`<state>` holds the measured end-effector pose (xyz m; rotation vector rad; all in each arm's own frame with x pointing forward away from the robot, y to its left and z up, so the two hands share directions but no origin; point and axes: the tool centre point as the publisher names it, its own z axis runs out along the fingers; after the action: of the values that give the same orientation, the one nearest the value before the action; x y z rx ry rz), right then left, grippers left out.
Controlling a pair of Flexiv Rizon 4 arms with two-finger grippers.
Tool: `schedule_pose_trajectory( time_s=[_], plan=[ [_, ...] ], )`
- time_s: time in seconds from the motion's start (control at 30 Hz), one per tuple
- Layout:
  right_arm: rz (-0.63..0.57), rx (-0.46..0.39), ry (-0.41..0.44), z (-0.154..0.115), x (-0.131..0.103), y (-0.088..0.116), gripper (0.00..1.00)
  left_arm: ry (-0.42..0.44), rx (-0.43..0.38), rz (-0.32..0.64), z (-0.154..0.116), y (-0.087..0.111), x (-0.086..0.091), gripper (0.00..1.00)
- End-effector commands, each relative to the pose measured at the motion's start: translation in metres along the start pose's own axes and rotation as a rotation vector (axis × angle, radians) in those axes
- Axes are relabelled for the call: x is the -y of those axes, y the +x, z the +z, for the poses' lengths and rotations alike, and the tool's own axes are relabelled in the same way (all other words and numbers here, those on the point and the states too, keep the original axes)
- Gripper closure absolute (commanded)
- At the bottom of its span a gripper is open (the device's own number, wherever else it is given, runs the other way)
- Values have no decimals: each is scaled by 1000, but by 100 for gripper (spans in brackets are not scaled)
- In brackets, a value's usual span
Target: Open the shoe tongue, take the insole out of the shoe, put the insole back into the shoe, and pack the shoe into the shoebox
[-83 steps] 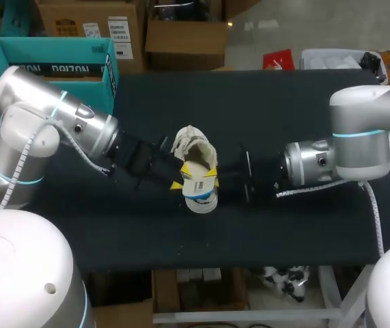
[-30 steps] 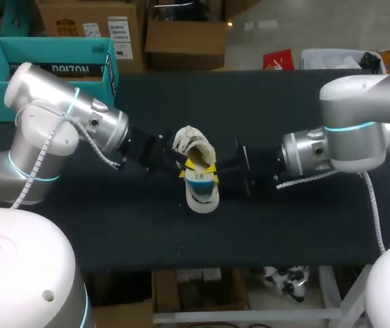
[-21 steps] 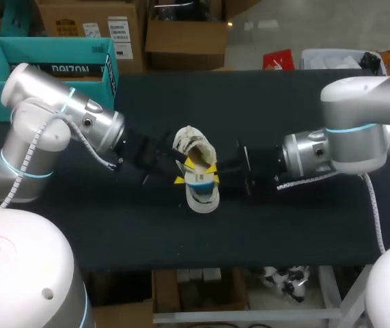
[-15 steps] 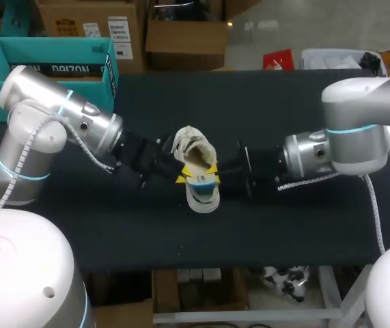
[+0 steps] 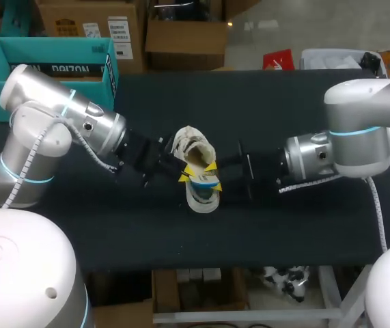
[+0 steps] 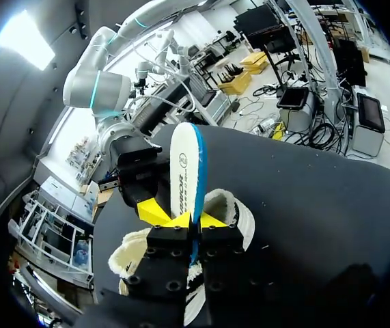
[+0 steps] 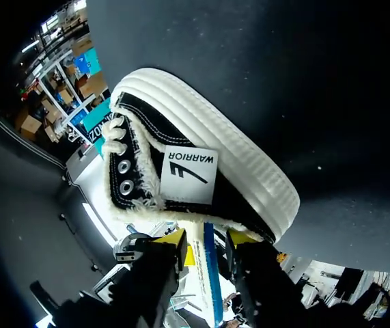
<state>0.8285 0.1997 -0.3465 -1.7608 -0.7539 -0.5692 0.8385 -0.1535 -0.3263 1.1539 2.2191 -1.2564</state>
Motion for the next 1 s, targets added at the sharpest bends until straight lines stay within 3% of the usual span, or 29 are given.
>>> schedule_pose_trajectory(
  time_s=[0.03, 0.33, 0.7, 1.0],
  plan=[
    [0, 9, -51, -9, 19, 0, 100, -8, 4, -5, 4, 0, -2, 100],
    [5, 16, -60, -11, 17, -3, 100, -22, 13, -19, 6, -5, -8, 100],
    [5, 17, -9, -4, -22, -9, 100, -56, 21, -57, 11, -13, -24, 100],
    [-38, 14, -24, -6, -23, -7, 100, -58, 5, -39, 9, -6, -17, 100]
  ],
)
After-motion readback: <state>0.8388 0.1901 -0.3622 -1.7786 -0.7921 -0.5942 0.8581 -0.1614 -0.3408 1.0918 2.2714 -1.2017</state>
